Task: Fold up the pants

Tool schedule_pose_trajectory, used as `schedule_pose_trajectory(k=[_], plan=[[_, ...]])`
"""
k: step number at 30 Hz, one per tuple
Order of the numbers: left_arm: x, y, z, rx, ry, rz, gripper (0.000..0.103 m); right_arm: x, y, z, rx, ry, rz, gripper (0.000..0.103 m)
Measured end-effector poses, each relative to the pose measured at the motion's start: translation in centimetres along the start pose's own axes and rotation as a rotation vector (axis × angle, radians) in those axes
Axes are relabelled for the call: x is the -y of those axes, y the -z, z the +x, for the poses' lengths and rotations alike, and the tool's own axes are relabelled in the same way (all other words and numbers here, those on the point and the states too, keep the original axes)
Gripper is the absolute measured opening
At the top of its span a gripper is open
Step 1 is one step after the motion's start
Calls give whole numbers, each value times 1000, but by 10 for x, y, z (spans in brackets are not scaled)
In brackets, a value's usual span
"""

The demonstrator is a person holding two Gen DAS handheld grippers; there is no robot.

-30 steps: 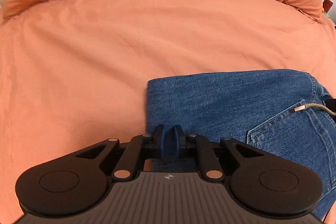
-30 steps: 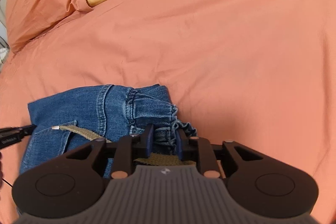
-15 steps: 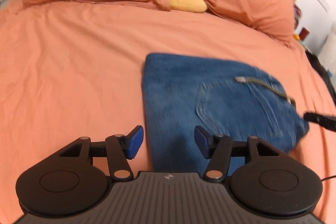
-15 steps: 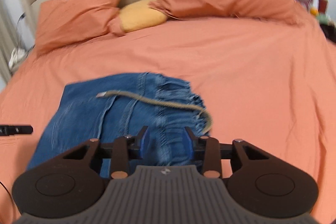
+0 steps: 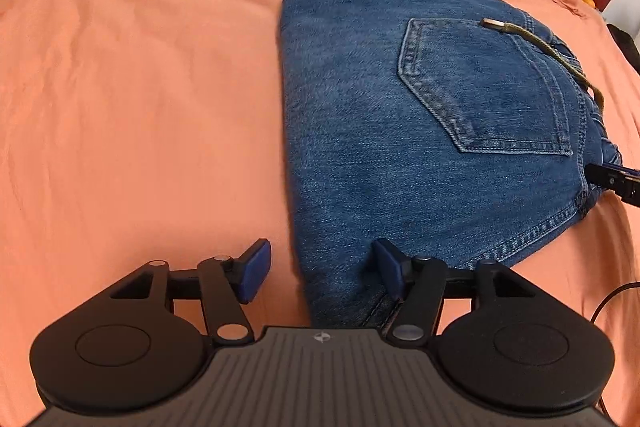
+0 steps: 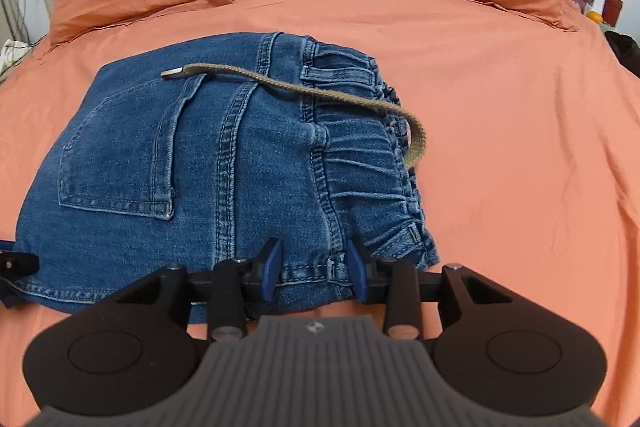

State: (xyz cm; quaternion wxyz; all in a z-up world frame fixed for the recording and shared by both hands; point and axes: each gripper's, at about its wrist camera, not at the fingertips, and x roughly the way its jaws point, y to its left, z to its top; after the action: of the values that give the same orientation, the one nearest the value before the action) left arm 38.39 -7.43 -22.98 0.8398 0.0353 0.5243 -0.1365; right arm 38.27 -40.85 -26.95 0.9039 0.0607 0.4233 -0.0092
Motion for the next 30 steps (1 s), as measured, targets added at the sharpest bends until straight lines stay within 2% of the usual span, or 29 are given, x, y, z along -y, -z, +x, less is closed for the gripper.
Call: schedule_pose_trajectory(k=[3, 9, 12, 13, 14, 21, 24, 30], plan=[[1, -3, -14, 21, -1, 24, 70, -2, -5, -12, 20, 1, 18, 35], [3, -4, -44, 76, 12, 73, 74, 12, 2, -47, 60, -85, 153, 64], [1, -8, -54, 113, 41, 63, 81, 26, 8, -52, 41, -133, 252, 83], [-1, -9, -57, 133, 50, 59, 85, 31, 9, -52, 34, -149, 290, 86], [-2, -12, -57, 149, 61, 60, 89, 36, 11, -50, 24, -166, 330, 86], [-25, -48, -34, 152, 140, 3, 89, 70, 21, -21, -28, -263, 589, 88], [-39, -61, -17, 143, 168, -48, 89, 78, 25, -7, -31, -312, 666, 88], [-63, -73, 29, 82, 270, -179, 89, 89, 32, 23, -4, -383, 753, 88]])
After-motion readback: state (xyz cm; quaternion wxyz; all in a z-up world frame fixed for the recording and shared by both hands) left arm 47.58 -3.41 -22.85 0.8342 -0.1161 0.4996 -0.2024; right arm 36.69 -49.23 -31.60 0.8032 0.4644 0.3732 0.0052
